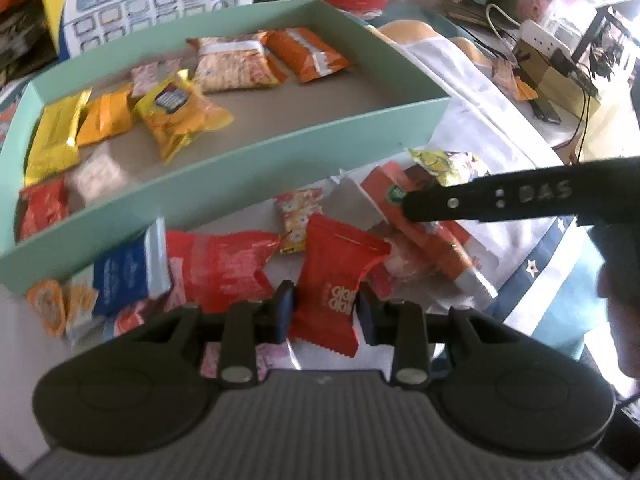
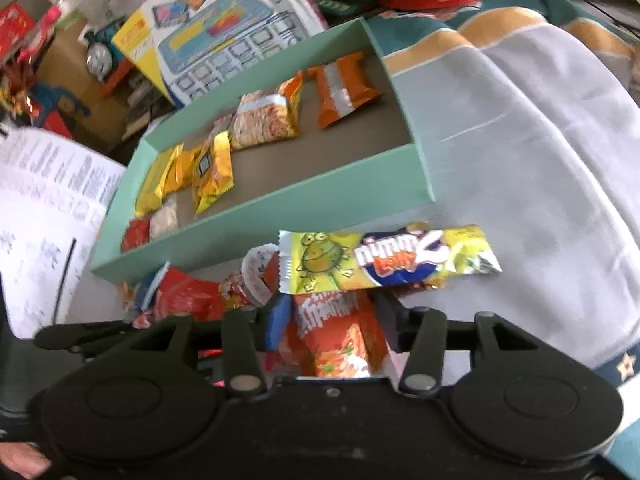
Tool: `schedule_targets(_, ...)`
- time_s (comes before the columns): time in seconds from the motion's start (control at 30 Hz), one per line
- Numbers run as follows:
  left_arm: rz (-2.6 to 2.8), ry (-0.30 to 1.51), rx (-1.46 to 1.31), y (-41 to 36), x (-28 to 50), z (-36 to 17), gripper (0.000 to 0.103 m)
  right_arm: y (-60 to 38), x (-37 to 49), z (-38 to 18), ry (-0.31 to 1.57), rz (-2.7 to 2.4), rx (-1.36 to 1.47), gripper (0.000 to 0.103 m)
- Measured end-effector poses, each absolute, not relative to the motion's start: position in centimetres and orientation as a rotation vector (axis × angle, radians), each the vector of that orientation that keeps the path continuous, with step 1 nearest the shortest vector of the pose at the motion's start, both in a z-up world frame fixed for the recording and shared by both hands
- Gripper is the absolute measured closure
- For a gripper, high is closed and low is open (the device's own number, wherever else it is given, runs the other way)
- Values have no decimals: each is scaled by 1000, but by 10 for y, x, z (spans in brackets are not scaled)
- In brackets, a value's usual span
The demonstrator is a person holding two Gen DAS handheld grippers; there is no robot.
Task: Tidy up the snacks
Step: 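Grasp the tall orange chips packet with the right gripper while the left grasps a red square packet, then carry both packets into the green box and open both grippers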
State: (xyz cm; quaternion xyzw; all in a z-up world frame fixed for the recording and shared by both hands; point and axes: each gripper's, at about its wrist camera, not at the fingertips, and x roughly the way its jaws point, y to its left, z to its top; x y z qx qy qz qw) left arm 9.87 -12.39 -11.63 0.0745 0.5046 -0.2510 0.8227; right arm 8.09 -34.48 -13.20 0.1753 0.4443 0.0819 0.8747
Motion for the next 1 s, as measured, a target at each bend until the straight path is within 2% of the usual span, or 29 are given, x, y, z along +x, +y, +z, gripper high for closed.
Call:
schedule_targets(0.1, -531, 1074, 151, -120, 99, -117, 70, -337, 82, -135, 945, 195, 347, 47)
schedule_targets(0.2, -525, 1079, 159, -124, 100, -120, 68, -326, 78, -138, 944, 205, 293, 48)
schedule_targets(0.27, -522, 1078, 157, -125, 101, -122, 68, -324, 78, -138, 951, 203, 260, 60)
schedule_targets(0.3, -521, 1076, 156, -125, 101, -122, 68, -324, 78, -140, 965, 209, 261, 70)
schedule_targets(0.37, -517, 1066, 160, -126, 101, -122, 70, -327, 77, -140, 973, 209, 268, 79)
schedule_targets(0.4, -513, 1062, 159, -125, 100, -120, 72, -329, 76, -139, 977, 215, 286, 89)
schedule_targets(0.77, -493, 1033, 98, -104, 79, -85, 73, -330, 51, -110, 947, 243, 371, 89)
schedule_targets(1.0, -470, 922, 65, -96, 94, -35, 73, -328, 63, -55, 829, 308, 365, 89)
